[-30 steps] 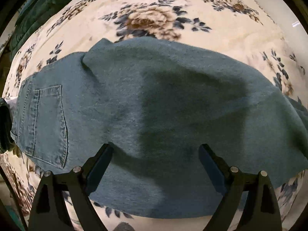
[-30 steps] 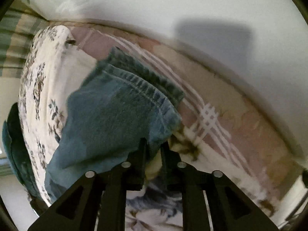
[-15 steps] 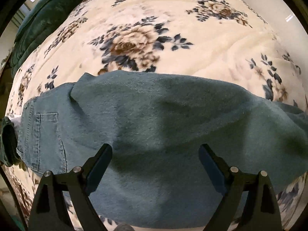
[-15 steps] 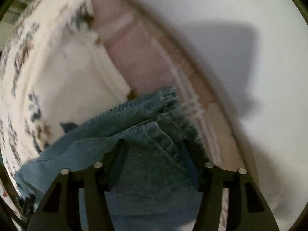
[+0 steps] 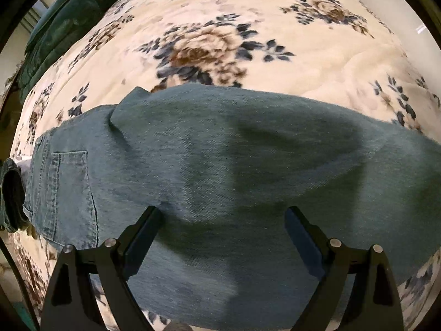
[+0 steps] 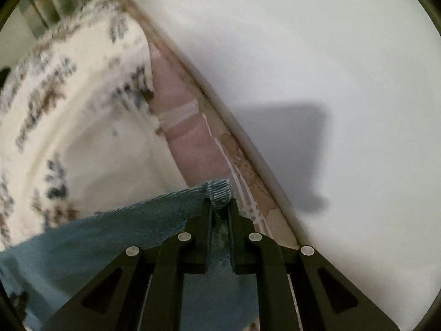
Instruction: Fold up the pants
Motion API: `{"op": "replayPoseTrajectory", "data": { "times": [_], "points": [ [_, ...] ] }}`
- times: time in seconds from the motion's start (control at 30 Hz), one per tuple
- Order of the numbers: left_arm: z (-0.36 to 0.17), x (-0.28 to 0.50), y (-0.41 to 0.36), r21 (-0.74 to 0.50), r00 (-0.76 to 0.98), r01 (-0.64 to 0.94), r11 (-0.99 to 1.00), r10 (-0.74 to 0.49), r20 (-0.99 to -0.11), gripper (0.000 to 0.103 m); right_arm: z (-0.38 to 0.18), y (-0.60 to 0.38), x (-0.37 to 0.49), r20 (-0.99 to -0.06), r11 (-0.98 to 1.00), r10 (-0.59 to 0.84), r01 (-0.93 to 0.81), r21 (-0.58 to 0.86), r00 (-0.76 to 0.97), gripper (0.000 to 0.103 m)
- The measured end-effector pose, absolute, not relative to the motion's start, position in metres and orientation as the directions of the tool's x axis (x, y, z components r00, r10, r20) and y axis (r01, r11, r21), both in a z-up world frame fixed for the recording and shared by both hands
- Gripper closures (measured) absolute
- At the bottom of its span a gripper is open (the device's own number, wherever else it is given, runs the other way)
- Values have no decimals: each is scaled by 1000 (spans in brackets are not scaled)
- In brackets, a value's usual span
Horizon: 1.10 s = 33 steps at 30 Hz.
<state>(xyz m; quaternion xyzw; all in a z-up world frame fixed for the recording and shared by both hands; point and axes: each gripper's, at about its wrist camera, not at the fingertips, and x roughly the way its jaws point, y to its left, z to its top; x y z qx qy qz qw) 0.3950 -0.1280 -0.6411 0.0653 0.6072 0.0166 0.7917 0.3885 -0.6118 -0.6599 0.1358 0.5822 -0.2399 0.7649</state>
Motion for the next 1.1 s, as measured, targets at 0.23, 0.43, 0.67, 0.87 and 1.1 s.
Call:
{"op": "replayPoseTrajectory", "data": {
  "times": [0.23,0.43,0.67,0.87,1.1],
  "points": [
    [-627,390,-117,93,310,43,995,75,-948,11,-657,-651,365,-969,737,-58,664,121,242,29],
    [-629,383,-111,15,288,28,999,7,-958,11,-666,-641,303,-989,676,-27,731,87,142,34],
    [-638,374,-93,20,267,6,1000,18,-964,11,-710,-618,285,-995,650,8,756,78,96,88],
    [-633,378,-50,29,253,-70,997,46,-966,11,-713,-604,312,-996,729,-55,678,-90,-72,85],
    [-578,395,30,-10,323,-166,986,45,-945,11,-609,-516,349,-984,830,-89,558,12,155,33]
  ]
}}
